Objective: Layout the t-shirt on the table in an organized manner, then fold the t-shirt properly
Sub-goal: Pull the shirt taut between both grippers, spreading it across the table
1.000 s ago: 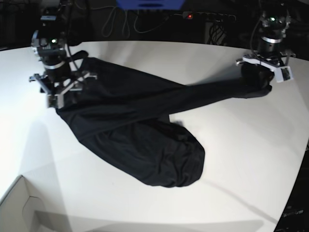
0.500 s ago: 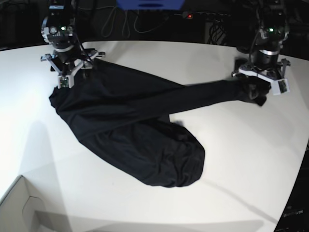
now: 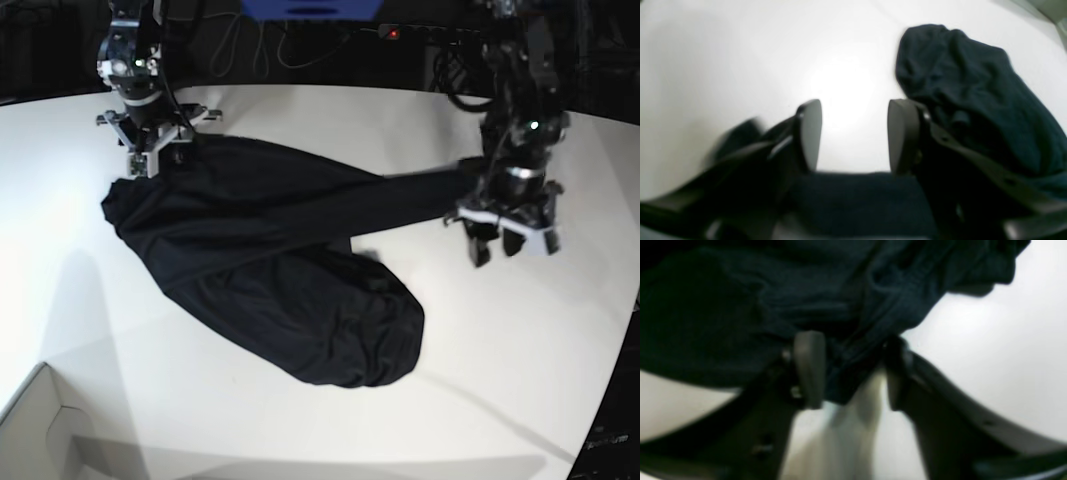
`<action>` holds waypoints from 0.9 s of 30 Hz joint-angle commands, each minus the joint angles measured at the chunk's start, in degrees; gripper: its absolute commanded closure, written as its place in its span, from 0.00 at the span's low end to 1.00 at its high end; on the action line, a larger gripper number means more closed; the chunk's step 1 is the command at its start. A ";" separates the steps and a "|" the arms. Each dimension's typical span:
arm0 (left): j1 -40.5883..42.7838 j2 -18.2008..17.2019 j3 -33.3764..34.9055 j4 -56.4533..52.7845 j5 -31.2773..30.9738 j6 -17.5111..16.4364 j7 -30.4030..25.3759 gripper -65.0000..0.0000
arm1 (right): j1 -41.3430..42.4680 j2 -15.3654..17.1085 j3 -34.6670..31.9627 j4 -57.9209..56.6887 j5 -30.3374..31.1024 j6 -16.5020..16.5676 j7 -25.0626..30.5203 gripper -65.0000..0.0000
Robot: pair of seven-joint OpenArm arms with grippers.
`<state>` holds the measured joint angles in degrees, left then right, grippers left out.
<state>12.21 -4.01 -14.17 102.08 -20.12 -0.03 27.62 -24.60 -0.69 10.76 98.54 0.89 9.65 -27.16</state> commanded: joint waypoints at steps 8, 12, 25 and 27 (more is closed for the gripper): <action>-8.65 0.36 11.76 -14.57 -0.23 0.08 -1.81 0.52 | -0.32 0.20 5.10 0.58 -0.84 0.06 -2.51 1.00; -12.34 3.70 10.53 -21.60 0.21 -0.10 -1.81 0.52 | -0.32 0.20 7.65 1.55 -0.84 0.06 -2.51 1.00; -22.89 8.54 11.14 -39.18 0.30 -0.10 -1.90 0.53 | -0.24 0.20 9.24 1.81 -0.84 0.06 -2.51 1.00; -24.03 8.45 11.14 -41.73 0.30 -0.19 -1.90 0.55 | -0.24 0.38 9.24 1.81 -0.84 0.06 -2.51 1.00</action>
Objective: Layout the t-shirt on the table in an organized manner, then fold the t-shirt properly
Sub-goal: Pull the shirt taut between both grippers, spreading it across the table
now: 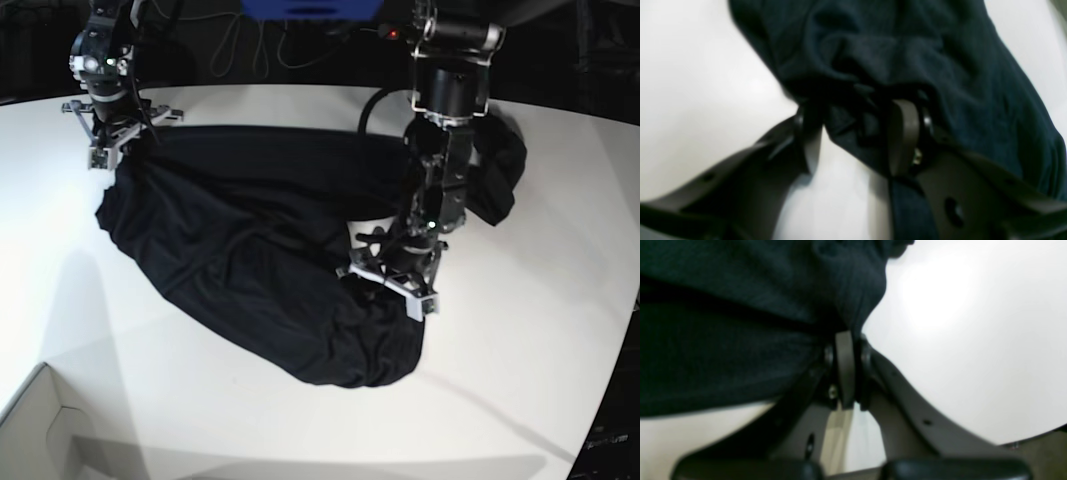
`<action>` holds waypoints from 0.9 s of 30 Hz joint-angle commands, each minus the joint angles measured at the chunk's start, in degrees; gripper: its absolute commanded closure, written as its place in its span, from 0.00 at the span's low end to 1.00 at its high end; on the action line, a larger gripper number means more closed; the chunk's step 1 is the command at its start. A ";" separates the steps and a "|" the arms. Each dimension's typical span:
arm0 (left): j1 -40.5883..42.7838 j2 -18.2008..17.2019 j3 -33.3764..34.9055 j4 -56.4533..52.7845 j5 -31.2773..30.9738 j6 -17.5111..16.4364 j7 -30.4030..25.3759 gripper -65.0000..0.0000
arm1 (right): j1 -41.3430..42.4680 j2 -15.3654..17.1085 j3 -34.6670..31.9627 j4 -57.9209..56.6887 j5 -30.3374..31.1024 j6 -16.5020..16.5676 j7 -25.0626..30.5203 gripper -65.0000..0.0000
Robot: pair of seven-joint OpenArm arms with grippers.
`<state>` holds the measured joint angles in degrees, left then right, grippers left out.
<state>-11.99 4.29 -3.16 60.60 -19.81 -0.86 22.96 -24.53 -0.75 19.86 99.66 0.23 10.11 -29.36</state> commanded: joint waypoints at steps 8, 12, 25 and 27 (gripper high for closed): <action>1.83 -5.48 -0.31 3.89 -0.54 0.56 -0.59 0.97 | 0.58 2.38 0.32 0.52 -0.19 -0.39 -0.31 1.00; 5.61 -11.99 -1.19 13.12 -0.54 0.56 -0.76 1.00 | 0.93 3.00 0.32 0.17 -0.10 -0.39 -0.31 1.00; 13.09 -21.22 -22.82 23.31 -0.45 0.56 -0.76 1.00 | 5.68 3.96 4.27 0.17 -0.01 -0.39 -0.57 1.00; 13.70 -21.66 -25.63 23.05 -0.45 0.56 -0.76 1.00 | 5.77 3.87 5.07 0.17 -0.01 -0.39 -0.39 1.00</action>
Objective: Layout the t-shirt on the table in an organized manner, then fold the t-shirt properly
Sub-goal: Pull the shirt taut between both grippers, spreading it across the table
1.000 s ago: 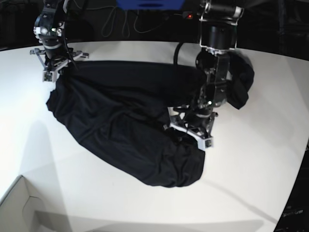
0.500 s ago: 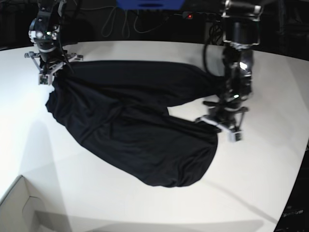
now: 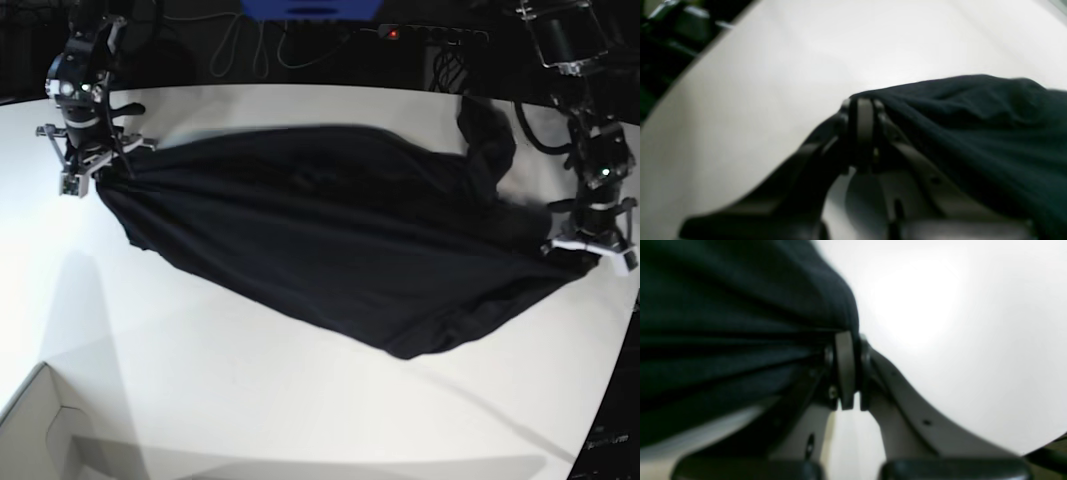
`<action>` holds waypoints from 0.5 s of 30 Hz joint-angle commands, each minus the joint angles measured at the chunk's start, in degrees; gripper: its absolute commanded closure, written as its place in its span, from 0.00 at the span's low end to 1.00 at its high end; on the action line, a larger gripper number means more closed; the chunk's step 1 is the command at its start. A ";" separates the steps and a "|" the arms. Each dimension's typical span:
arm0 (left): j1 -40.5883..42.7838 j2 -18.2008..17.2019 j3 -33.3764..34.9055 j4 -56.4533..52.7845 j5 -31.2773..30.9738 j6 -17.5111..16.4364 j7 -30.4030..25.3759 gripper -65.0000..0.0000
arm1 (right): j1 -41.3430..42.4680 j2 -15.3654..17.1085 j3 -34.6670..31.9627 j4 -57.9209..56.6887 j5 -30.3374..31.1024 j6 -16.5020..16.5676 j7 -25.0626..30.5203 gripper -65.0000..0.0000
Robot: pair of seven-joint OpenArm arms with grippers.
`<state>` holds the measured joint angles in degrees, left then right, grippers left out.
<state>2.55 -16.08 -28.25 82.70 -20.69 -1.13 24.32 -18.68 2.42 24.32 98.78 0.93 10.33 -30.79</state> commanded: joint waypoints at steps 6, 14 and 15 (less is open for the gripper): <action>1.37 -1.11 -7.13 0.69 0.42 0.82 -1.94 1.00 | -0.18 0.53 0.61 1.31 -0.62 -0.53 1.12 1.00; 5.41 1.79 -7.13 1.22 0.42 0.82 -1.68 1.00 | -2.55 -0.53 -3.96 1.92 -0.62 -0.53 1.12 1.00; 5.59 2.14 -7.13 1.22 0.69 0.82 -1.68 1.00 | -2.82 -0.44 -5.11 2.45 -0.62 -0.53 1.12 1.00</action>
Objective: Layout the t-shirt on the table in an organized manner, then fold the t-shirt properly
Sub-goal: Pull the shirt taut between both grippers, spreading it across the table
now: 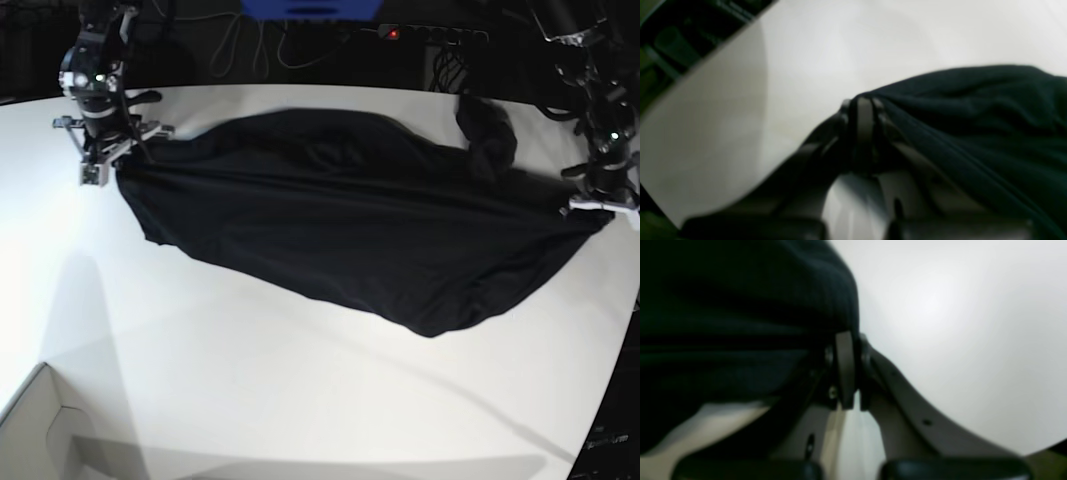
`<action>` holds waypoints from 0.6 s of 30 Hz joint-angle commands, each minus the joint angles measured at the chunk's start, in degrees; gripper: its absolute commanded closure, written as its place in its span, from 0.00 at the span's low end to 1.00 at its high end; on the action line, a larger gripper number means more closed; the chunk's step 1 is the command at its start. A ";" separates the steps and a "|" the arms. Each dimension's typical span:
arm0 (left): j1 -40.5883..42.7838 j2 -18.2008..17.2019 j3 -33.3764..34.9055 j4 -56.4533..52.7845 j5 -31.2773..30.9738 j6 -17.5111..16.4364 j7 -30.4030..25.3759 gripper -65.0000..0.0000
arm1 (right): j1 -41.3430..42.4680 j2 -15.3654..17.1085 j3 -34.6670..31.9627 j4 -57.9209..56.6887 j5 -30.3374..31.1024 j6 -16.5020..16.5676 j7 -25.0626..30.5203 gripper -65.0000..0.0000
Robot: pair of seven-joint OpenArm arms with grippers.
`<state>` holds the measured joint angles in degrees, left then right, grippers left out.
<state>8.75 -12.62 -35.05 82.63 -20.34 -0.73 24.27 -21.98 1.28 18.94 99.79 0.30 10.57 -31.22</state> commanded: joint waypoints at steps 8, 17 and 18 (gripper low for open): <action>1.14 -0.87 -0.25 1.63 -0.01 0.34 -1.46 0.91 | -1.63 0.88 -4.74 7.25 0.01 -0.68 0.94 1.00; 2.46 -0.78 -0.69 7.96 -0.01 0.34 -0.05 0.48 | -2.33 1.58 -4.21 9.09 0.01 9.26 1.46 0.65; 2.54 -0.34 -0.69 9.11 -0.01 0.34 -0.05 0.48 | -2.42 1.58 -4.21 9.97 0.01 9.17 1.46 0.63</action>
<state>11.70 -12.25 -35.44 90.65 -20.16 -0.19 25.82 -24.49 2.68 14.48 108.60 -0.16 19.66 -31.29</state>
